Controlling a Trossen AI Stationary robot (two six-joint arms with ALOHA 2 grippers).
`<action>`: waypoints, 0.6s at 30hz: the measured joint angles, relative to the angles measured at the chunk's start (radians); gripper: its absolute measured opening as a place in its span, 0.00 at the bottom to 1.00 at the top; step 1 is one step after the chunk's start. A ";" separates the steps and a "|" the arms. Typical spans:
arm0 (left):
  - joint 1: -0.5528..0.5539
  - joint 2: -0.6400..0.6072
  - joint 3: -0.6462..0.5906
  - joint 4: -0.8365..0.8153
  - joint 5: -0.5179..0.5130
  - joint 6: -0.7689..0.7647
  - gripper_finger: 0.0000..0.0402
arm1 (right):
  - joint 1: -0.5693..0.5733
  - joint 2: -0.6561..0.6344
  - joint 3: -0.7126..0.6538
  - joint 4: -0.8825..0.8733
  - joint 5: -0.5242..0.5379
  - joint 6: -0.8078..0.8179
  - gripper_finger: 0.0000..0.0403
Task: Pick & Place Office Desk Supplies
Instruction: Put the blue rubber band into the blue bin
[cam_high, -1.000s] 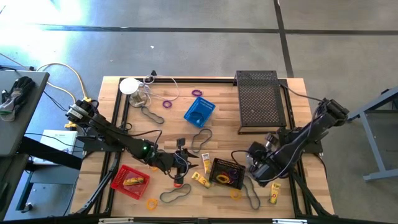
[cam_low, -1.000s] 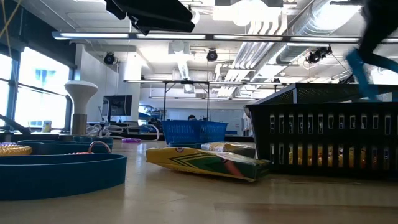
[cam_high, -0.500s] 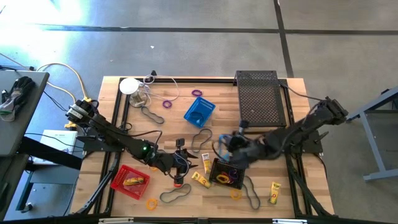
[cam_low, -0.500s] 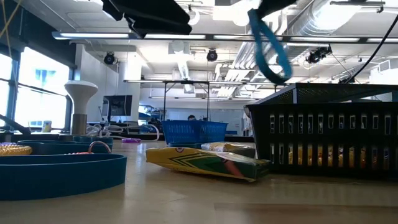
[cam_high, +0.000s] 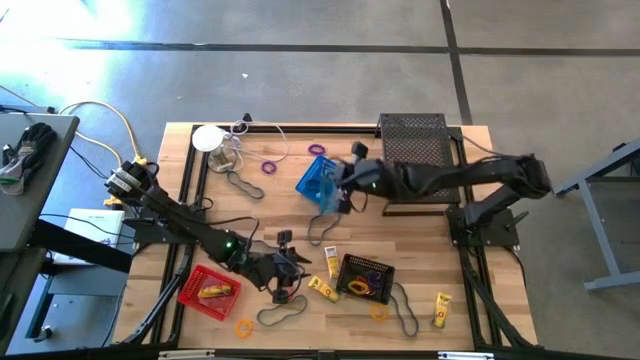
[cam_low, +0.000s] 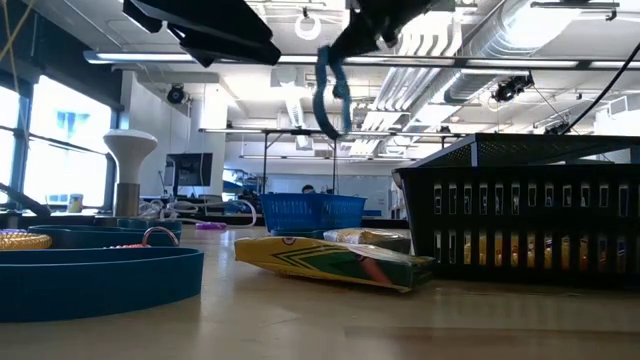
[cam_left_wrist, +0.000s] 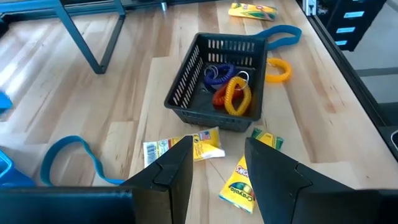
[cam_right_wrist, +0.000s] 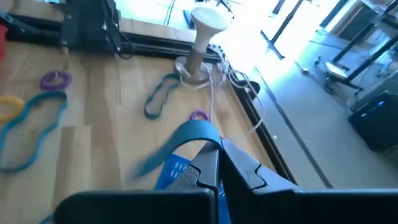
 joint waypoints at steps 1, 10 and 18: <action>-0.003 0.000 0.000 -0.001 0.000 0.000 0.35 | -0.027 0.020 -0.002 0.039 -0.031 -0.003 0.00; -0.026 0.000 0.000 -0.030 -0.005 -0.028 0.35 | -0.185 0.220 -0.003 0.239 -0.165 -0.053 0.00; -0.029 0.000 0.000 -0.063 -0.005 -0.071 0.35 | -0.239 0.331 -0.003 0.209 -0.091 -0.020 0.00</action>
